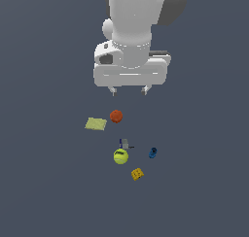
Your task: Pick up a designated object from a clutter of objects.
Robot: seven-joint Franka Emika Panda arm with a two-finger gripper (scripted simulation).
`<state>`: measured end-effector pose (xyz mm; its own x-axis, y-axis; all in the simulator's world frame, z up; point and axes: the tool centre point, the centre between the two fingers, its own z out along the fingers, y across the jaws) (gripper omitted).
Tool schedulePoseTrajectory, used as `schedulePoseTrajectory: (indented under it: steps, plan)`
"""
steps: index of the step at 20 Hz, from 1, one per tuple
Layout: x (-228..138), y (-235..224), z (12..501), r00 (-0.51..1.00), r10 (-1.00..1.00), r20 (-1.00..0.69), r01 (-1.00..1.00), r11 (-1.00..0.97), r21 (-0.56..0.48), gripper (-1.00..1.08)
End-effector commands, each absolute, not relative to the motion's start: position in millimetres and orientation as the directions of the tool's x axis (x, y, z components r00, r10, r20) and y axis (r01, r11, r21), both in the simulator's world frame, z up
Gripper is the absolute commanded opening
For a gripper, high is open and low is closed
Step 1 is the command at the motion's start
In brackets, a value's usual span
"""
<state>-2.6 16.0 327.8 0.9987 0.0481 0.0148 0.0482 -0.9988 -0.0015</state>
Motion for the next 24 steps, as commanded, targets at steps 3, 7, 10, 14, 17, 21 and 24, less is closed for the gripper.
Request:
schedulePoseTrajectory:
  steps: [3,7,10,14,17,21,24]
  plan:
    - [-2,14,328,0.999,0.049,0.017,0.049,-0.999,0.000,1.00]
    - [4,1,332,0.998,0.053,0.032,0.053,-0.999,0.015,1.00]
    - [7,-6,335,0.998,0.052,0.040,0.051,-0.998,0.023,1.00]
    - [7,-6,335,0.998,0.051,0.040,0.050,-0.998,0.023,1.00]
    - [7,-7,333,0.997,0.061,0.039,0.060,-0.998,0.023,1.00]
    - [8,-11,327,0.995,0.088,0.038,0.087,-0.996,0.025,1.00]
    - [8,-15,320,0.992,0.119,0.036,0.118,-0.993,0.026,1.00]
